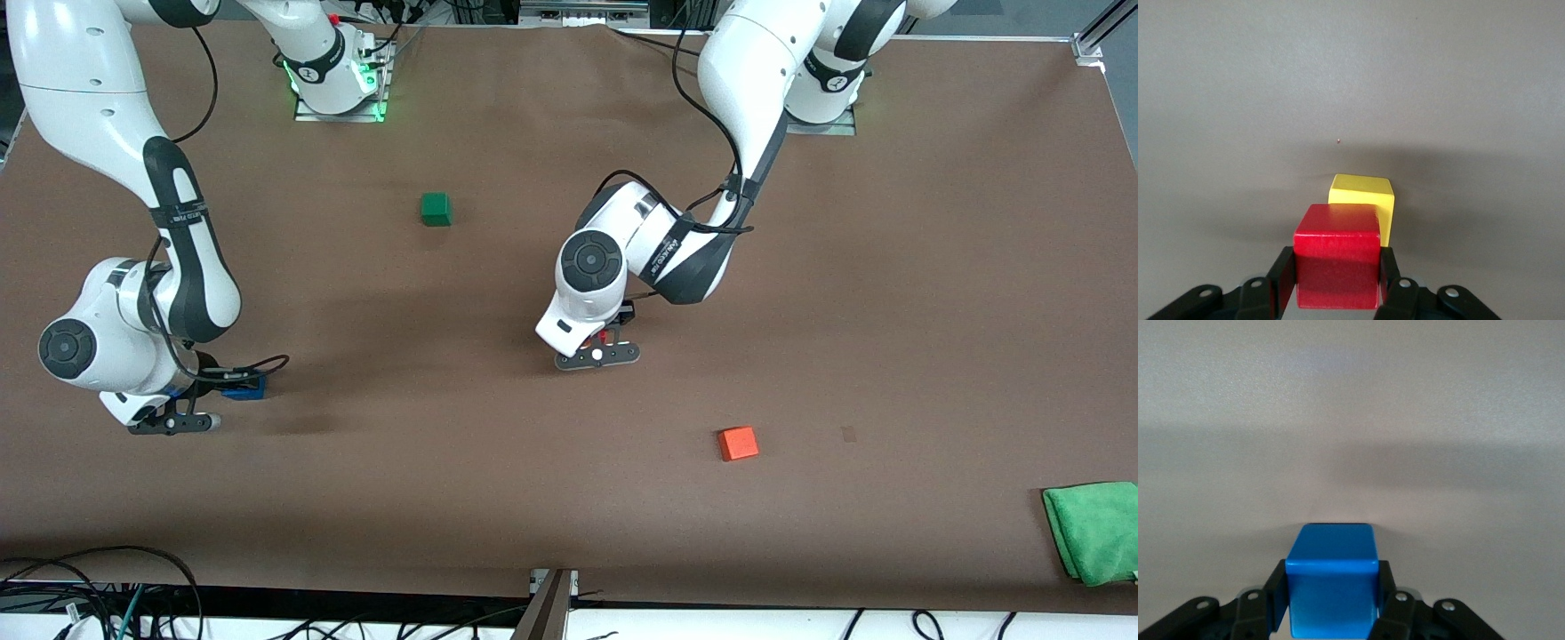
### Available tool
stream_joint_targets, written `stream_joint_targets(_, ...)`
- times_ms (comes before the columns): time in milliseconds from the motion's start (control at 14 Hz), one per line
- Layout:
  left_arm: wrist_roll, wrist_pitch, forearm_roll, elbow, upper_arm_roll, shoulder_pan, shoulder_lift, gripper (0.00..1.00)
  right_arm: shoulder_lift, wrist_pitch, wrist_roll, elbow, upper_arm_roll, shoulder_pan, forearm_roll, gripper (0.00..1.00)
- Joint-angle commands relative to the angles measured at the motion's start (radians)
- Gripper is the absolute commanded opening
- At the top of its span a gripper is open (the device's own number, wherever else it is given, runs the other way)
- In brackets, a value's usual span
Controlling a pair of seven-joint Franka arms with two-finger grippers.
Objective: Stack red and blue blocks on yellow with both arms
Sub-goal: 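Lower the red cube onto the yellow cube while the right gripper grasps blue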
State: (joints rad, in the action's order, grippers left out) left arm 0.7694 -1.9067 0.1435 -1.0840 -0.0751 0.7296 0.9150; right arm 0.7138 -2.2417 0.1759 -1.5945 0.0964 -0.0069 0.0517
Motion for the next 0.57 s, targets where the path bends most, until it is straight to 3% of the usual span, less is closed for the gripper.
stream_joint_targets(0,0.002,0.005,0.022,0.042,-0.011,0.013,0.021,0.0,-0.014,-0.001,0.027,0.007,-0.006,-0.004,0.02,0.39)
stream_joint_targets(499,0.007,0.003,0.025,0.045,-0.012,0.011,0.011,0.0,-0.033,0.037,0.028,0.039,-0.007,-0.001,0.02,0.39)
